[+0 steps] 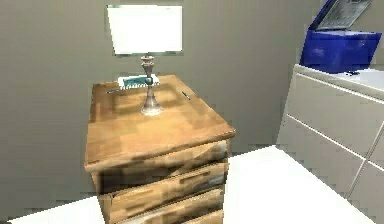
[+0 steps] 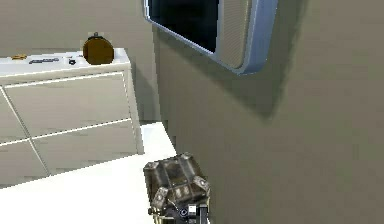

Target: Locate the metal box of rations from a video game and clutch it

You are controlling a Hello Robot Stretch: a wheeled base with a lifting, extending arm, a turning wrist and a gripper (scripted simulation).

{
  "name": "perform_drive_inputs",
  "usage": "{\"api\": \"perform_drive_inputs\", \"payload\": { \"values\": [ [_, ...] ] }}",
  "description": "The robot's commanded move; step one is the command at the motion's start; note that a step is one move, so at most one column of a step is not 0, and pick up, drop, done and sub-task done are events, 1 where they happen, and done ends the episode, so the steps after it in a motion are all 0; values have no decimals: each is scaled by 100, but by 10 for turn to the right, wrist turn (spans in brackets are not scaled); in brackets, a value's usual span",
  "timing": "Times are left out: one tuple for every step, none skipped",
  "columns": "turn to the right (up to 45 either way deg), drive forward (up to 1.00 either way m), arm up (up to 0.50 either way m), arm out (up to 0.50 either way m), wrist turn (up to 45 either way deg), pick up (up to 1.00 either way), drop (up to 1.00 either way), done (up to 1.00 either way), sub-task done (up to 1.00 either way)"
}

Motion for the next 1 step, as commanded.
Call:
{"api": "perform_drive_inputs", "payload": {
  "values": [
    [0, 0, 0, 0, 0, 0, 0, 100, 0]
  ]
}}
